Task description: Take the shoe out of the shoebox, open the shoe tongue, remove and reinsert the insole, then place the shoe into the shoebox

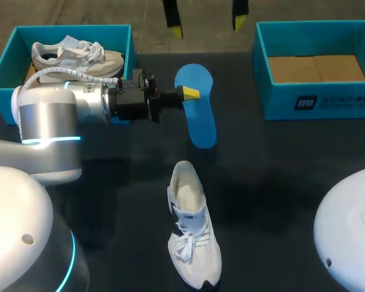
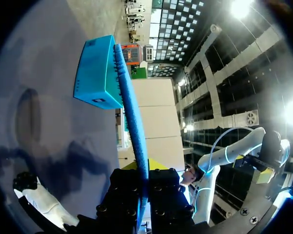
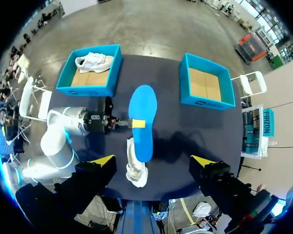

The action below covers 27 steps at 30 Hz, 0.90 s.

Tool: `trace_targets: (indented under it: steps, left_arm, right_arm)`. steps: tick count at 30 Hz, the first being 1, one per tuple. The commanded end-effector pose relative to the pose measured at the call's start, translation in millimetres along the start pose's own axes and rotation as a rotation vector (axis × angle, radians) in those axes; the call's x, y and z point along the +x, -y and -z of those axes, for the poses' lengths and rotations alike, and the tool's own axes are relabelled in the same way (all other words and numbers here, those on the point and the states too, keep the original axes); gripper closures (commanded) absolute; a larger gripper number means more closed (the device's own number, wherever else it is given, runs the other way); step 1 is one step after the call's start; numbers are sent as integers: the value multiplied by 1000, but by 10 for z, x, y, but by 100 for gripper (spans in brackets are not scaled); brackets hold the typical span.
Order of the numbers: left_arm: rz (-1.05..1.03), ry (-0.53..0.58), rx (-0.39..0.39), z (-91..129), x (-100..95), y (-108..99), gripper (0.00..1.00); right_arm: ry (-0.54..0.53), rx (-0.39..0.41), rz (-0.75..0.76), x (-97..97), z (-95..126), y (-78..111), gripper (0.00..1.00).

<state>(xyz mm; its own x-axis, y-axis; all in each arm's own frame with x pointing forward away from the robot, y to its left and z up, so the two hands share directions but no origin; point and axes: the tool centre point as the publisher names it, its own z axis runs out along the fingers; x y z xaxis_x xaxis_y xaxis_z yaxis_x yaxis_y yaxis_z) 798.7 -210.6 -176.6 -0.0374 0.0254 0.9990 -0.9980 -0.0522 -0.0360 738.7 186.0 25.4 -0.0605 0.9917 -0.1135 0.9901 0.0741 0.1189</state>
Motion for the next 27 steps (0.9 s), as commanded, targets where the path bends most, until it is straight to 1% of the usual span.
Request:
trace_targets:
  steps: [1,2,3,4,6,8,10,11,13,15,17,18,19,20,21,22,23,25,26,27]
  left_arm:
    - [1,2,1,-1,4,-5,100]
    - [1,2,1,-1,4,-5,100]
    - [1,2,1,-1,4,-5,100]
    - [1,2,1,-1,4,-5,100]
    - [1,2,1,-1,4,-5,100]
    - [1,2,1,-1,4,-5,100]
    - [1,2,1,-1,4,-5,100]
    - [1,2,1,-1,4,-5,100]
    - [1,2,1,-1,4,-5,100]
    - [1,2,1,-1,4,-5,100]
    - [1,2,1,-1,4,-5,100]
    - [1,2,1,-1,4,-5,100]
    - [1,2,1,-1,4,-5,100]
    - [1,2,1,-1,4,-5,100]
    - [1,2,1,-1,4,-5,100]
    - [1,2,1,-1,4,-5,100]
    - [1,2,1,-1,4,-5,100]
    - [1,2,1,-1,4,-5,100]
    - [1,2,1,-1,4,-5,100]
    - [1,2,1,-1,4,-5,100]
  right_arm:
    - [-37,5,-2,-16,-24,-6,0]
    - [-79,-2,4,-20,-30,4,0]
    - [-94,-3,7,-27,-33,13,0]
    - [-170,-7,13,-52,-39,30,0]
    - [-222,-7,7,-103,-53,54,0]
    - [-308,-5,4,-158,-75,84,0]
    - [-370,5,-4,-217,-99,122,0]
    - [-437,4,-1,-247,-116,139,0]
    - [-468,18,-13,-301,-145,176,0]
    - [-601,23,-4,-351,-203,200,0]
    - [-651,32,-10,-382,-264,221,0]
    - [-701,31,-10,-396,-289,232,0]
    - [-723,30,-14,-409,-305,240,0]
    - [-747,29,-18,-421,-317,250,0]
    - [-813,21,-15,-438,-331,259,0]
    - [-851,14,-18,-457,-345,267,0]
    - [-851,12,-20,-469,-350,276,0]
    - [-979,-14,-1,-483,-364,287,0]
    - [-995,-15,0,-488,-372,289,0]
    - [-1054,-27,9,-486,-383,292,0]
